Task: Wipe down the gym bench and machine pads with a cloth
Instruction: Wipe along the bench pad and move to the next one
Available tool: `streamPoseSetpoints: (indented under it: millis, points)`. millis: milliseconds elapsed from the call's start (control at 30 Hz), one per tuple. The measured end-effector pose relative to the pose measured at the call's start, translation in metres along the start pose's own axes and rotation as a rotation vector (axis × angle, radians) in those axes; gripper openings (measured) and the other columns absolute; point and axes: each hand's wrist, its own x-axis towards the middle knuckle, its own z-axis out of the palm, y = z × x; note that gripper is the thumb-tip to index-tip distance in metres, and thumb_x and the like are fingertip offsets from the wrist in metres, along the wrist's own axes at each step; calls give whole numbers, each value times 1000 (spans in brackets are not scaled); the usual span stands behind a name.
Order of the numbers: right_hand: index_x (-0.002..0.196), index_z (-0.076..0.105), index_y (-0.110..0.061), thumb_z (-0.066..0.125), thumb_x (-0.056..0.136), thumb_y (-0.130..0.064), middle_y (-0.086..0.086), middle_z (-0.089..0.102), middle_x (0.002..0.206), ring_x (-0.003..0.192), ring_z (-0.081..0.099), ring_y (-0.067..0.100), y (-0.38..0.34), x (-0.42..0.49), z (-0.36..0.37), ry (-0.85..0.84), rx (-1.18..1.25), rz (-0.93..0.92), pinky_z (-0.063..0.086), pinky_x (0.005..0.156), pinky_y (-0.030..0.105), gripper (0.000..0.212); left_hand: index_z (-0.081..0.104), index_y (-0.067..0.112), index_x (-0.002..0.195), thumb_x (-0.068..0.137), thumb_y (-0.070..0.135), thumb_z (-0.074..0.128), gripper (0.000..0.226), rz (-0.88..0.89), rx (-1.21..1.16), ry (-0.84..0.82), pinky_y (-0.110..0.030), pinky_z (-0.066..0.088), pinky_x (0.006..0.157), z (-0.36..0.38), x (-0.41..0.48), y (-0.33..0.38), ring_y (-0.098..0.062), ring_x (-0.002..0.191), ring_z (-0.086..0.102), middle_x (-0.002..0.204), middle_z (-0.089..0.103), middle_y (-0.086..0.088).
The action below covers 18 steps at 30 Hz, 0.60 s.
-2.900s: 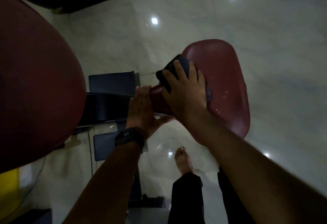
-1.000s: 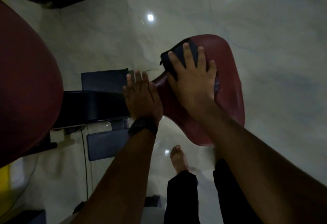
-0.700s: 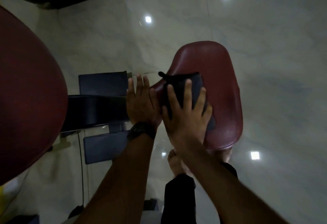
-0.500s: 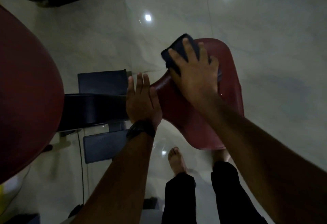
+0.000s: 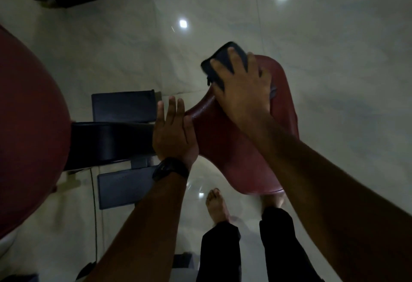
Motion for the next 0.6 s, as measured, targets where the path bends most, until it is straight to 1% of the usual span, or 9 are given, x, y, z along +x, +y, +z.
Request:
streamPoseSetpoints:
  millis: [100, 133, 200, 267, 333, 400, 433, 500, 600]
  points:
    - [159, 18, -39, 37, 103, -52, 5, 9, 170, 152, 18, 41, -5, -34, 5, 64, 54, 284, 30, 110, 64, 60, 51, 11, 145, 106, 34, 29, 51, -12, -11, 3, -51, 43, 111, -1, -1, 2, -33, 147, 36, 151, 51, -6]
    - [159, 20, -39, 39, 103, -51, 6, 13, 170, 150, 21, 42, -13, -52, 8, 96, 57, 344, 32, 109, 65, 61, 52, 11, 145, 106, 33, 30, 50, -9, -12, 8, -52, 43, 110, -2, -2, 2, -34, 146, 37, 150, 52, -6]
    - [157, 28, -38, 44, 100, -48, 7, 22, 167, 147, 28, 45, -33, -83, 17, 109, 73, 373, 35, 105, 66, 60, 55, 9, 142, 106, 34, 30, 51, -2, -8, 20, -52, 44, 109, -2, -1, 2, -35, 144, 40, 147, 55, -8]
    - [154, 36, -39, 44, 97, -46, 6, 27, 166, 146, 30, 46, -47, -88, 21, 98, 87, 265, 35, 105, 65, 58, 59, 8, 139, 109, 39, 24, 56, 14, -1, 37, -53, 45, 108, -1, 0, 1, -36, 142, 44, 144, 58, -10]
    - [152, 38, -41, 44, 99, -46, 4, 25, 166, 148, 25, 44, -41, -62, 16, 41, 72, 40, 30, 109, 63, 54, 61, 7, 137, 109, 41, 19, 60, 30, -1, 51, -53, 47, 107, 0, -1, -1, -37, 141, 46, 142, 59, -11]
    - [151, 40, -40, 46, 101, -48, 2, 23, 167, 149, 21, 41, -23, -20, 5, -3, 13, -156, 27, 110, 60, 51, 61, 7, 137, 110, 40, 23, 57, 43, -3, 66, -53, 48, 106, 1, -1, -1, -37, 140, 47, 142, 60, -11]
    - [151, 40, -39, 46, 100, -49, 2, 24, 166, 149, 22, 40, -13, 1, 0, -24, -14, -184, 28, 109, 60, 52, 61, 7, 137, 109, 37, 26, 54, 40, -5, 65, -53, 49, 106, 1, -1, -1, -37, 140, 46, 142, 60, -11]
    - [152, 36, -38, 43, 100, -50, 3, 24, 166, 147, 24, 40, 4, 23, -6, -26, -24, -76, 30, 108, 61, 54, 60, 9, 138, 107, 32, 33, 48, 31, -5, 56, -51, 48, 106, 1, -1, -2, -36, 141, 46, 143, 59, -9]
    - [158, 22, -38, 37, 103, -51, 5, 15, 169, 150, 22, 41, 8, 0, -3, 50, 60, 271, 29, 111, 63, 59, 59, 8, 138, 105, 30, 34, 47, 18, -28, 66, -50, 46, 108, 1, -1, 0, -37, 139, 47, 141, 60, -10]
